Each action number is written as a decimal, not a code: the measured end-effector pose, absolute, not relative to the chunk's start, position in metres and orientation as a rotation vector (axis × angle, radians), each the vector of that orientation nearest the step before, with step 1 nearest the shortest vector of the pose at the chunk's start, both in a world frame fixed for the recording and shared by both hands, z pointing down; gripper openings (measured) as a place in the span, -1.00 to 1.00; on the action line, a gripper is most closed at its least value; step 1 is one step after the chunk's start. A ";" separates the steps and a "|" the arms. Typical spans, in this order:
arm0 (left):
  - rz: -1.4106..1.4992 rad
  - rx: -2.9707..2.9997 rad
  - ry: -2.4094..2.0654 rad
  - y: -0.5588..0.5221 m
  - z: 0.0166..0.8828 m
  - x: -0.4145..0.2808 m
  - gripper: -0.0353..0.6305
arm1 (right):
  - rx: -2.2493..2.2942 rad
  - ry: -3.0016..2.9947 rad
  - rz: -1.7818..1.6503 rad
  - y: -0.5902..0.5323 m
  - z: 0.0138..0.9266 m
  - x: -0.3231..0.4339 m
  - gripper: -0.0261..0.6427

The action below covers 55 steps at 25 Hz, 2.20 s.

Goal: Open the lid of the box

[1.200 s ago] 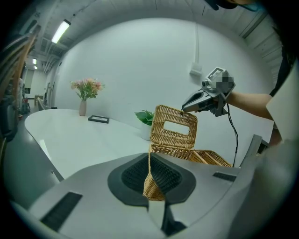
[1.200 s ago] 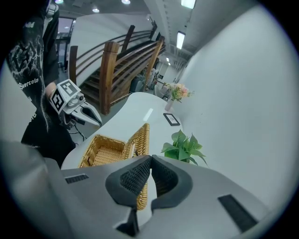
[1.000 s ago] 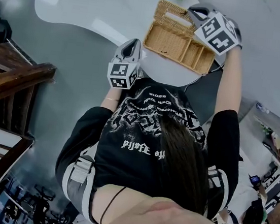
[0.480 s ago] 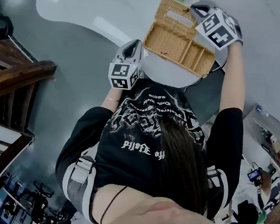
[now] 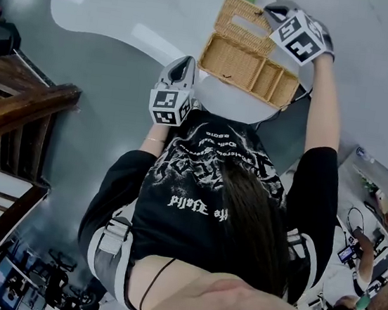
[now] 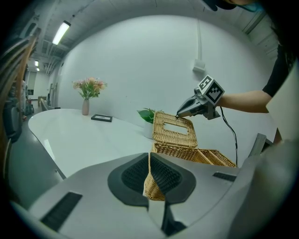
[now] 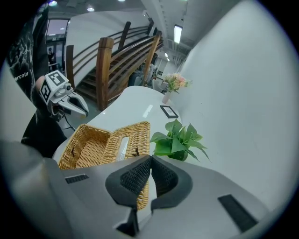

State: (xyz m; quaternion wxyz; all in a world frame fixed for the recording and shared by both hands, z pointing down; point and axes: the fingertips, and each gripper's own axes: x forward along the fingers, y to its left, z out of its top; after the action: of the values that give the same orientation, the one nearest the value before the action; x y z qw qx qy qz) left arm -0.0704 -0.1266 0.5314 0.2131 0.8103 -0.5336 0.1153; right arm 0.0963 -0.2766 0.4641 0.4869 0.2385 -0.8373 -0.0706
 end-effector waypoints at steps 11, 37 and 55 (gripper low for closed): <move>0.336 2.247 -1.497 -0.134 0.530 -0.074 -0.81 | 0.565 -2.028 -0.120 -0.290 0.486 0.103 -0.83; 0.367 2.216 -1.489 -0.157 0.539 -0.072 -0.81 | 0.565 -2.063 0.114 -0.318 0.535 0.112 -0.83; 0.391 2.177 -1.510 -0.155 0.547 -0.075 -0.81 | 0.564 -2.050 0.291 -0.321 0.574 0.116 -0.82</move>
State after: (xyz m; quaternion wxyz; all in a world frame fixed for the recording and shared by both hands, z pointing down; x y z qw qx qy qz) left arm -0.0752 -0.1554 0.5468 0.2297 0.7910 -0.5489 0.1423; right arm 0.1159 -0.3207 0.5742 0.4773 0.2310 -0.8394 0.1191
